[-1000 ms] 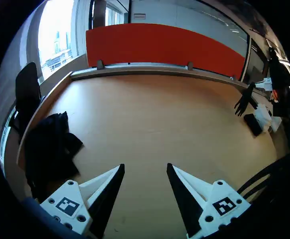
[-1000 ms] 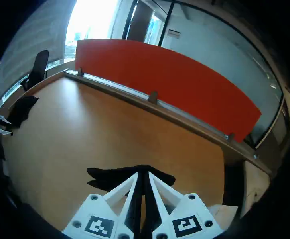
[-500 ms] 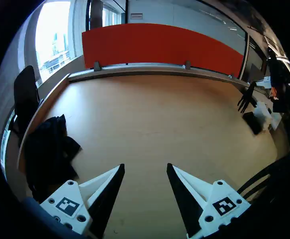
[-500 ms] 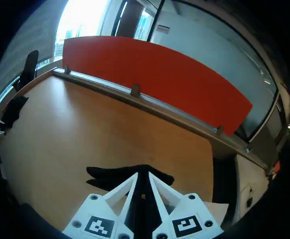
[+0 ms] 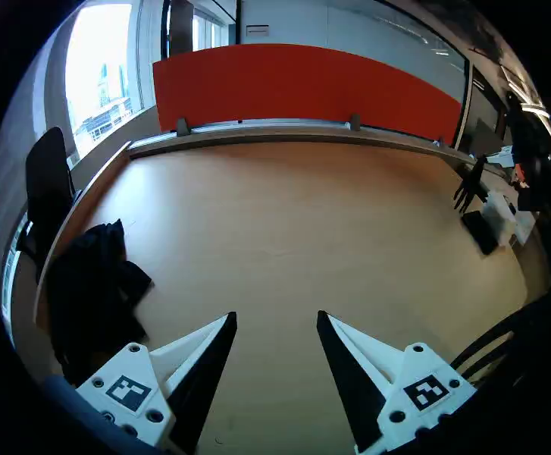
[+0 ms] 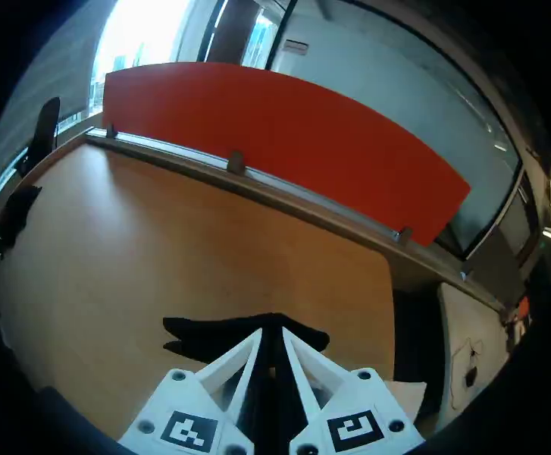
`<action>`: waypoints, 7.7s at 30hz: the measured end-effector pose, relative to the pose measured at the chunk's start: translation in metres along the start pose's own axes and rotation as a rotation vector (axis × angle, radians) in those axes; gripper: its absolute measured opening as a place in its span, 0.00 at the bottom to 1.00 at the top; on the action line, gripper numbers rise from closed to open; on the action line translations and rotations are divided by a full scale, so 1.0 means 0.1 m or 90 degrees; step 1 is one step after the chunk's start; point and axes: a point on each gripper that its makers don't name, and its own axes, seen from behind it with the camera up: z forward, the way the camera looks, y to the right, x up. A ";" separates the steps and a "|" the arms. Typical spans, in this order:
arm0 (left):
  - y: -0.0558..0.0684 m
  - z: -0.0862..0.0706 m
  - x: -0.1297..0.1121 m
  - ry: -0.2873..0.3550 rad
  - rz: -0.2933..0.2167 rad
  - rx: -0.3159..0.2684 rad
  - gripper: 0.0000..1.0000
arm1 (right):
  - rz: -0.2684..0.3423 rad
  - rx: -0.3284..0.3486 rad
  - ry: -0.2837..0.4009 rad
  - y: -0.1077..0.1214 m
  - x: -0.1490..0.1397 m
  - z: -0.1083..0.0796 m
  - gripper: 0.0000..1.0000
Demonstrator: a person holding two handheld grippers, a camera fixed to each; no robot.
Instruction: Fold towel
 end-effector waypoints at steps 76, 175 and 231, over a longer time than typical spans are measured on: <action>0.07 -0.04 0.05 -0.003 0.033 0.001 0.78 | 0.043 -0.047 -0.203 0.39 -2.13 -0.34 0.04; 0.06 -0.08 0.13 0.010 0.041 0.009 0.78 | 0.206 -0.115 -0.176 0.20 -2.53 -0.32 1.00; -0.09 -0.05 0.67 0.099 0.038 0.036 0.78 | 0.293 -0.224 0.201 0.33 -0.96 -1.00 1.00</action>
